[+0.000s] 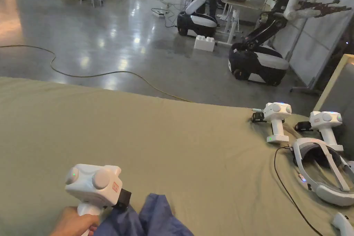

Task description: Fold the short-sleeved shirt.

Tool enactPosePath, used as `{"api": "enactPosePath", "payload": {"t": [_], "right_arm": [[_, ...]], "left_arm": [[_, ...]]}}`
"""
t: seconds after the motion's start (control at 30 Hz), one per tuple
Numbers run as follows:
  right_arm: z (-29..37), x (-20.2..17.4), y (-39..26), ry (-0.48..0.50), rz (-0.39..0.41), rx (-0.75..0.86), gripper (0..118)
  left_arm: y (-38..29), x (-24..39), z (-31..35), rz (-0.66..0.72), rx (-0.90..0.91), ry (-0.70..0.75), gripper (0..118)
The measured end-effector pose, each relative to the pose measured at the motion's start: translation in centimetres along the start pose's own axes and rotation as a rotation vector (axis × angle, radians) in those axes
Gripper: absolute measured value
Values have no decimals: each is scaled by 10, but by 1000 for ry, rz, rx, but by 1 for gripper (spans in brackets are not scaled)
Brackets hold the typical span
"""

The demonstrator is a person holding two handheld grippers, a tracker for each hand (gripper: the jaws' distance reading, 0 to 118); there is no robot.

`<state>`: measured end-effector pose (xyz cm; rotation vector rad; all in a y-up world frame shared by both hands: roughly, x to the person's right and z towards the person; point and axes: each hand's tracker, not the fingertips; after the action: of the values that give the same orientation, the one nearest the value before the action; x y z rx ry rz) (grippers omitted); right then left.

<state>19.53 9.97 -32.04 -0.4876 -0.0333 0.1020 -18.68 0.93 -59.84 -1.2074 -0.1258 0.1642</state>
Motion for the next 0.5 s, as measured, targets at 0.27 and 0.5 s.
{"api": "enactPosePath", "payload": {"t": [0.27,0.5], "right_arm": [[-6,23,-7,-29,-53,-77,0],[-39,47,0,56,-104,-289,65]], "left_arm": [[-21,41,4,-203,63,167,29],[-54,54,56,-218,141,95,4]]}}
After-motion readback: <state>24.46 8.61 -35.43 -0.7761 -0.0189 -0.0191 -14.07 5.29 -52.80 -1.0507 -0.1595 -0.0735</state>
